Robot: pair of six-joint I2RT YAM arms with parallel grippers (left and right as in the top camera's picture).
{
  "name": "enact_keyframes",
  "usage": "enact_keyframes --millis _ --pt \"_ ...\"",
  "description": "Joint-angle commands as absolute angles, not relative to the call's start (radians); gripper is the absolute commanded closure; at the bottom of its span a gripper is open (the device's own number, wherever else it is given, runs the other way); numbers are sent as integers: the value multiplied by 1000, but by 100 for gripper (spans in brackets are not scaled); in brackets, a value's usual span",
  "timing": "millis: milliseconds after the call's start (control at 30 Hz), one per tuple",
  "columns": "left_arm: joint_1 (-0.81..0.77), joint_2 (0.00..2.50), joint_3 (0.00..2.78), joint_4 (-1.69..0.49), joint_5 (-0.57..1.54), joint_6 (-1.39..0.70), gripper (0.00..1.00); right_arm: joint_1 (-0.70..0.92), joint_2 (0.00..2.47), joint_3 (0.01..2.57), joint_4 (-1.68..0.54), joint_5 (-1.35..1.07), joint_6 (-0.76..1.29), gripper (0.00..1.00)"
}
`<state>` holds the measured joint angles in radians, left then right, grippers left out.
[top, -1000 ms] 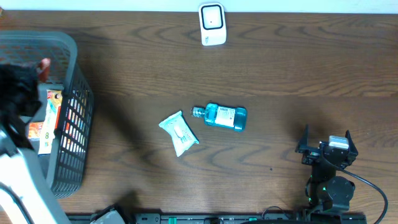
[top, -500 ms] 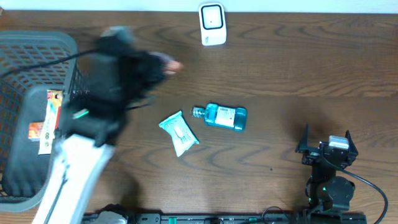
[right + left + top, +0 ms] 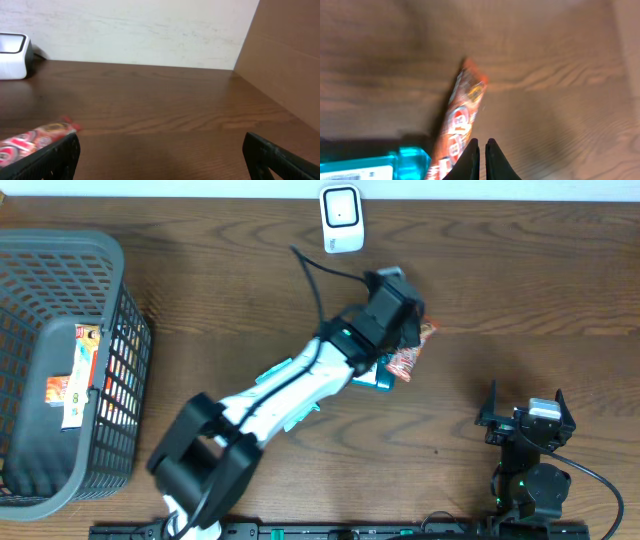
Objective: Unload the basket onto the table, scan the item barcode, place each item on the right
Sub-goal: 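Carry the snack bar right of the bottle and release it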
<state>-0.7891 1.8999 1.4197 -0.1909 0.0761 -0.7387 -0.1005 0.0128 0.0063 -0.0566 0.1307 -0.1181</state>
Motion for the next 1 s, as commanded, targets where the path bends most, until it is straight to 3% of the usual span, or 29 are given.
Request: enact_keyframes --millis 0,200,267,367,400,433,533,733,967 --pt "-812 1946 1422 -185 70 -718 92 -96 11 6 -60 136 -128 1" --pt "-812 1948 1422 -184 70 -700 92 -96 11 6 -60 136 -128 1" --pt "-807 1933 1422 -187 70 -642 86 -96 11 6 -60 136 -128 1" --pt "-786 1886 1433 -218 69 -534 49 -96 11 6 -60 136 -128 1" --pt "-776 1866 1443 -242 61 -508 41 -96 11 6 -60 136 -128 1" --pt "-759 1834 1457 -281 43 -483 33 -96 11 6 -60 136 -128 1" --pt "-697 1736 1503 -392 -23 -417 22 -96 11 6 -60 136 -128 1" --pt "-479 1511 1598 -579 -99 -353 13 -96 11 6 -60 136 -128 1" --pt "-42 1295 1601 -695 -99 -511 9 -96 11 6 -60 136 -128 1"
